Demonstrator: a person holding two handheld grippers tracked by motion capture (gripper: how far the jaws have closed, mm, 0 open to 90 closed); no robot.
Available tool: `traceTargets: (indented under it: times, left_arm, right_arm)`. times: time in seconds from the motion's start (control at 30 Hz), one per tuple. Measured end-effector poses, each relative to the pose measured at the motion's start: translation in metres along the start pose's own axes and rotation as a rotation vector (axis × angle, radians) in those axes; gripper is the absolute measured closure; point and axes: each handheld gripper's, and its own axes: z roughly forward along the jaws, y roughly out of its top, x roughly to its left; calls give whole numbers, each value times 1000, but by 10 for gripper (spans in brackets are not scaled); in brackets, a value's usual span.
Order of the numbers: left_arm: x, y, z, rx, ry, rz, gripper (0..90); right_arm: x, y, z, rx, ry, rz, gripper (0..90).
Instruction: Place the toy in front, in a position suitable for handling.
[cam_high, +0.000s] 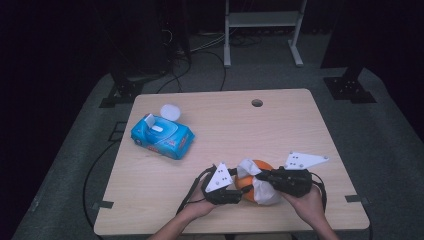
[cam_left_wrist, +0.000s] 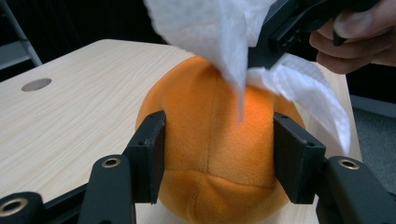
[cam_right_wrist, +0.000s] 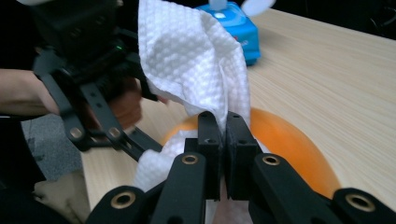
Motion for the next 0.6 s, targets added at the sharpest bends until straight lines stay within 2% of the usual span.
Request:
traceTargets:
  times: [0.07,0.1,0.17,0.23,0.27,0.3,0.37,0.4,0.47,0.53,0.6]
  left_arm:
    - [2,-1,1,-8,-15,-16,396]
    - [3,-1,2,-8,-18,-22,351]
    - [5,-1,5,14,-5,-64,200]
    - [8,-4,7,33,-16,-102,122]
    - [9,-7,8,35,-41,-111,136]
    - [8,-7,7,34,-42,-99,228]
    - [4,-5,6,26,-29,-66,318]
    - [1,-3,6,19,-26,-52,341]
    - [-4,0,7,6,-20,-33,366]
    - [-5,-1,7,12,-15,-13,375]
    - [-1,-3,6,18,-18,-22,379]
  right_arm:
    - [-3,-1,-3,14,-33,-11,859]
    - [-5,-2,-4,16,-37,-7,859]
    - [-6,-4,-5,29,-56,-6,859]
    - [-9,-5,-6,26,-48,14,859]
    - [-9,-4,-7,23,-47,14,858]
    - [-7,-3,-6,15,-41,16,858]
    - [-3,0,-5,2,-28,8,858]
    - [0,2,-5,-6,-17,5,858]
    - [6,5,-2,-30,36,14,858]
    - [11,7,2,-6,37,-13,858]
    - [7,5,3,2,29,-5,858]
